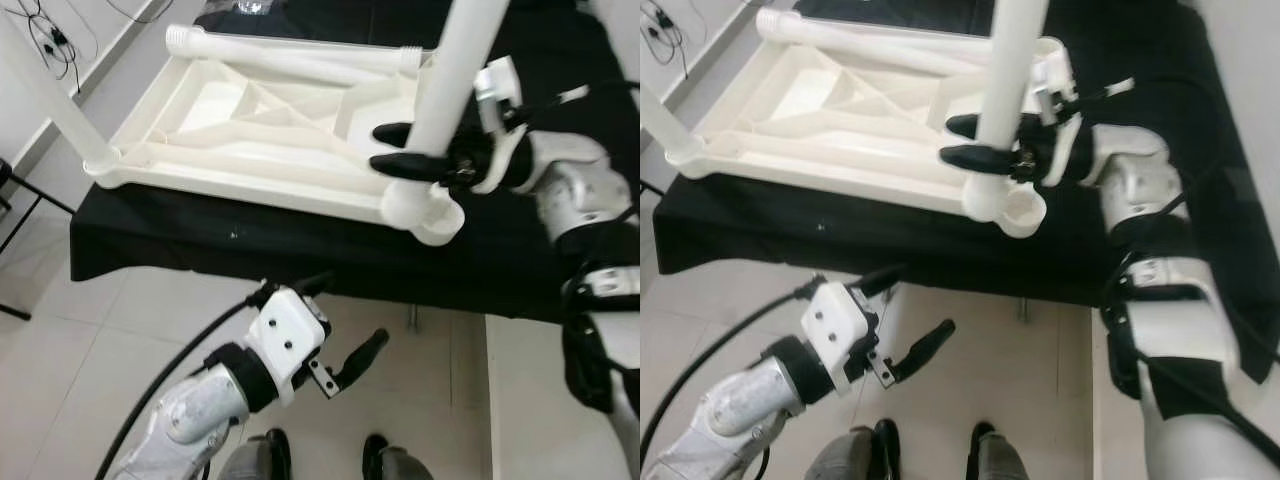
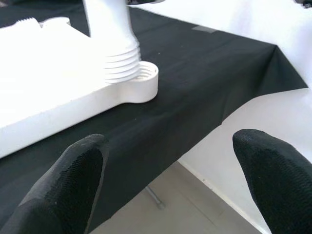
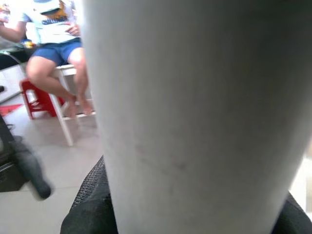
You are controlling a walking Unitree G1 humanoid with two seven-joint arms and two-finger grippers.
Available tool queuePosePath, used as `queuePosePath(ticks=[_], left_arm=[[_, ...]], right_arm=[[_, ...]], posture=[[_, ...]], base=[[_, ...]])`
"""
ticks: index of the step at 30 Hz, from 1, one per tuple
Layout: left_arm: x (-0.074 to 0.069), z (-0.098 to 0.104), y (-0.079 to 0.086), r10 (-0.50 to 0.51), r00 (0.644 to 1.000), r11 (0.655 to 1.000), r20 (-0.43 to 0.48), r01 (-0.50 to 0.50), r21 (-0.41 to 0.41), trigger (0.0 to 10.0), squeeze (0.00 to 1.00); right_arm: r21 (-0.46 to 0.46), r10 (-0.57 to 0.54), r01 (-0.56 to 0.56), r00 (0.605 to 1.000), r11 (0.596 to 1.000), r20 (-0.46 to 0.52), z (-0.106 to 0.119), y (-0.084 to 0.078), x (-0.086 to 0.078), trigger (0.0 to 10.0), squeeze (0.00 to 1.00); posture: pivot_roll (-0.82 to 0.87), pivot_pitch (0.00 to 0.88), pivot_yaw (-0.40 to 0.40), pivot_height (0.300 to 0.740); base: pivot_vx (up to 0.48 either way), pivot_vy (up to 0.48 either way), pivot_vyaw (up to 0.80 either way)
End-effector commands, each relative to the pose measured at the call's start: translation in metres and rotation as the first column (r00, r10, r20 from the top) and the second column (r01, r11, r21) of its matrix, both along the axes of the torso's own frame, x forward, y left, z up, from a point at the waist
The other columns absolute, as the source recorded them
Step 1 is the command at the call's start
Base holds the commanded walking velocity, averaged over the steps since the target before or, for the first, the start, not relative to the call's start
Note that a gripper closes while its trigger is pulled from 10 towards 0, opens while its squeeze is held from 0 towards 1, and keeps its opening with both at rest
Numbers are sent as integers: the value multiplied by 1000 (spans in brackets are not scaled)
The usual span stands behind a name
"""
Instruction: Building children table
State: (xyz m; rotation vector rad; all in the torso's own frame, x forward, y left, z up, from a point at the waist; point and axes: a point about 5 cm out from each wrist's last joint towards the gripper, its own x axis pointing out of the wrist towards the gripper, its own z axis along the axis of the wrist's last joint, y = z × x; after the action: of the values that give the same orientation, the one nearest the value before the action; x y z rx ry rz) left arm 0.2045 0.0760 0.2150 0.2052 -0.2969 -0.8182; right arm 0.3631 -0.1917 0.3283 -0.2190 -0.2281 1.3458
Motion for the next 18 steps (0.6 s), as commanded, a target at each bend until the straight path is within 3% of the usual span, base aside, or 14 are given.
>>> queuePosePath(ticks=[1, 8, 18], left_arm=[[-4, 6, 2, -15, 1000, 1000, 2, 15, 4, 10000, 0], [-8, 15, 3, -31, 999, 999, 18, 31, 19, 10000, 0], [-13, 15, 2, -39, 999, 999, -11, 40, 28, 10000, 0]], right_arm=[[30, 22, -23, 999, 999, 38, 11, -11, -5, 10000, 0], [-9, 49, -49, 997, 999, 59, 6, -18, -10, 10000, 0], [-25, 0, 3, 992, 1000, 124, 9, -22, -8, 10000, 0]], posture=[[166, 393, 38, 740], [176, 403, 51, 740], [185, 410, 56, 740]], base=[[0, 0, 0], [0, 0, 0], [0, 0, 0]])
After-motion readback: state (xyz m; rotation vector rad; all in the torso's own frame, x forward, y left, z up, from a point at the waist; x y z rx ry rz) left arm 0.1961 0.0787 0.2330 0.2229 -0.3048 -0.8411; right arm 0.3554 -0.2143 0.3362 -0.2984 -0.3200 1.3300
